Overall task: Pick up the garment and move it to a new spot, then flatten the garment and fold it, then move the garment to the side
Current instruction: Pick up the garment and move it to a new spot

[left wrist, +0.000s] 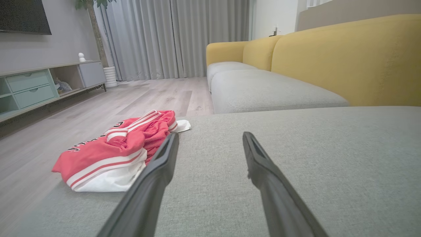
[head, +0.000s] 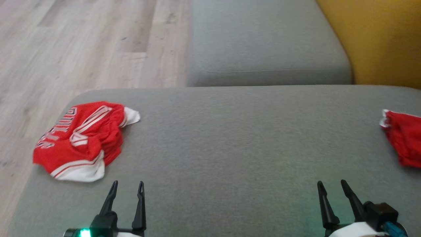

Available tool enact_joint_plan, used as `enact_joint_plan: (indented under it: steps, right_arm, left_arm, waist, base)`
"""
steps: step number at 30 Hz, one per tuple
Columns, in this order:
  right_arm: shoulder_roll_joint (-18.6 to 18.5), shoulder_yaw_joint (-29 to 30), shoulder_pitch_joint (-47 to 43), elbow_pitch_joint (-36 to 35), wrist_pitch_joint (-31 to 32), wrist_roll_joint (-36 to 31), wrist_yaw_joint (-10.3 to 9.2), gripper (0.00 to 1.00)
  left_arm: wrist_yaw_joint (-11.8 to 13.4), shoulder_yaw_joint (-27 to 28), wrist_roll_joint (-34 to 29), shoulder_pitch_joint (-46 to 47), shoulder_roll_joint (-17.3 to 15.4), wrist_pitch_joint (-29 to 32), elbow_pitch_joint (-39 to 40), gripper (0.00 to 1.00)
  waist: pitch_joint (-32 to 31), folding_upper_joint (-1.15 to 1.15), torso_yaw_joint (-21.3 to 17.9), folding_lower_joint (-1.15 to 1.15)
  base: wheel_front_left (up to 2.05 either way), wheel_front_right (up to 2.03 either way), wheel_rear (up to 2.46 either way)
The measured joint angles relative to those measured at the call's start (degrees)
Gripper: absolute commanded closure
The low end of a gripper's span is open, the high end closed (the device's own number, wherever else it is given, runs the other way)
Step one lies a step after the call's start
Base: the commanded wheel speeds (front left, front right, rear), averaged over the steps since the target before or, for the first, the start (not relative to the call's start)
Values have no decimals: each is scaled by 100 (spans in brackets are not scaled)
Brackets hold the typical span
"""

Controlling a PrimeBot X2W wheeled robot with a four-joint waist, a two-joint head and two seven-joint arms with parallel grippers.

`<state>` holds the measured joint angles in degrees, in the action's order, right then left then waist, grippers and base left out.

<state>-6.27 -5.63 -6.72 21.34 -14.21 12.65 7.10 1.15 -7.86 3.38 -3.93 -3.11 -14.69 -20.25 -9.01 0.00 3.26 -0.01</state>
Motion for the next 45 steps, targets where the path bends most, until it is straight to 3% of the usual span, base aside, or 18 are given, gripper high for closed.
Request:
enact_joint_plan:
  steps: [6, 18, 24, 29, 34, 39, 45]
  right_arm:
    - [55, 78, -87, -36, 0, 44, 0, 0]
    - [210, 357, 79, -103, 0, -85, 0, 0]
    - [182, 367, 260, -116, 0, -107, 0, 0]
    - [-58, 477, 252, -188, 0, -221, 0, 0]
    - [-699, 519, 517, -360, 0, -315, 0, 0]
    - [-1285, 476, 1163, -528, 0, -318, 0, 0]
    - [-1642, 468, 1465, -648, 0, -315, 0, 0]
  left_arm:
    - [-48, 37, -68, 25, -25, 0, 7, 0]
    - [-47, 278, -101, 168, -287, 0, 124, 0]
    - [22, 411, -94, 196, -285, 0, 254, 0]
    - [-121, 337, -123, 745, -292, 0, 190, 0]
    - [-227, 218, -141, 2191, -238, -1, -138, 0]
    - [-296, 176, -135, 3870, -134, 3, -1249, 0]
    - [-315, 288, 93, 5143, -71, 519, -2737, 0]
  waist:
    - [47, 0, 486, 0]
    - [267, 0, 1887, 1]
    - [591, 0, 2323, 2]
    - [853, 0, 2454, 1]
    - [1441, 0, 2427, 2]
    - [2206, -1, 2241, 3]
    - [2851, -1, 1955, 4]
  base:
    - [0, 0, 0]
    - [0, 0, 0]
    - [0, 0, 0]
    - [0, 0, 0]
    - [0, 0, 0]
    - [0, 0, 0]
    - [0, 0, 0]
